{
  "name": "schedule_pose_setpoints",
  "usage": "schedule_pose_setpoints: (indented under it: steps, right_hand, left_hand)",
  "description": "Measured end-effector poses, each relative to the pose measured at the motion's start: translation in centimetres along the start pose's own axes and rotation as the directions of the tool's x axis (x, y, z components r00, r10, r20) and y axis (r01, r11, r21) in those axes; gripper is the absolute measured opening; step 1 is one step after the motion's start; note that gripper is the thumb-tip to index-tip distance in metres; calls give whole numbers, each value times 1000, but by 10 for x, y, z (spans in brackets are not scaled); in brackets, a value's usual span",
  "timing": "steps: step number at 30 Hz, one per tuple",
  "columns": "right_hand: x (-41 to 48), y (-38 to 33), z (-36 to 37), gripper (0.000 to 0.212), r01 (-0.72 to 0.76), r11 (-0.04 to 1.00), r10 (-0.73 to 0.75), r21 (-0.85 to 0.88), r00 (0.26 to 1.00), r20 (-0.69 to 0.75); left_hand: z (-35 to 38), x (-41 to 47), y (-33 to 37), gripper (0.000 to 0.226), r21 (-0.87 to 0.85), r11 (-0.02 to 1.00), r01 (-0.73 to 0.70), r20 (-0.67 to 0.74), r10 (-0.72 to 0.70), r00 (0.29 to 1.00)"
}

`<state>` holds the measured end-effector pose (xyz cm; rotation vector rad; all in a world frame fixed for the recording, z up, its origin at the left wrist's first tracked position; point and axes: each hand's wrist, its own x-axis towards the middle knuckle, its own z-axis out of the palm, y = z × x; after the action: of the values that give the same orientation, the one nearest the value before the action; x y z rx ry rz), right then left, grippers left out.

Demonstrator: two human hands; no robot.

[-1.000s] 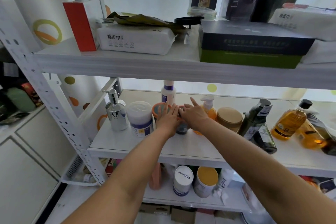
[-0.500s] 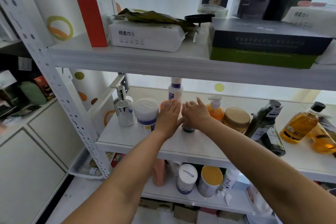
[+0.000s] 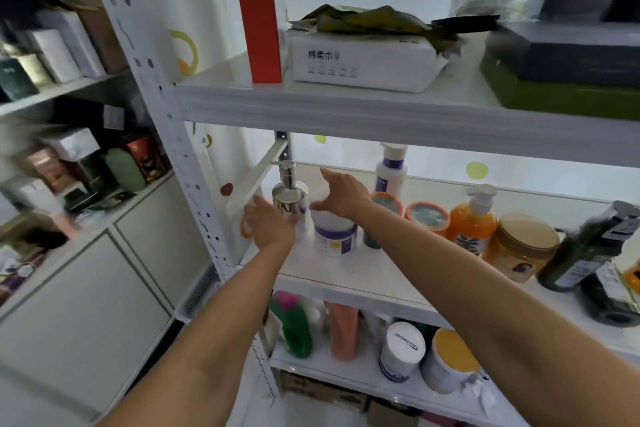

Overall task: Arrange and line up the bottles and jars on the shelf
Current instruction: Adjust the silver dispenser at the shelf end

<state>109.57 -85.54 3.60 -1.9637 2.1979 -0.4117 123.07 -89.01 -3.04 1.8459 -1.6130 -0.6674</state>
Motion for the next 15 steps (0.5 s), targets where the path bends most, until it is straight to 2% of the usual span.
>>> schedule_pose_setpoints:
  steps: [1,3,5,7,9,15]
  right_hand:
    - [9,-5,3,82,-17,1000,17,12,1000,13]
    - [27,-14,9,80,-55,998,55,14,998,38]
    - [41,-24,14,66,-96,995,93,39,994,60]
    - [52,-30,20,43,-138,990,137,34,990,45]
    - [59,-30,24,31,-185,982,185,29,983,6]
    - [85,-14,23,33,-257,964,262,72,963,-71]
  left_hand:
    - [-1,9,-2,89,-1,1000,-7,77,7,997]
    - [2,27,-6,75,-18,992,-125,194,126,973]
    - [3,40,-7,60,-62,976,-211,250,219,943]
    - [7,52,-8,55,-128,963,-236,278,263,924]
    - [13,63,-7,52,-196,951,-238,285,288,914]
    - [33,93,10,44,-241,932,-272,332,343,879]
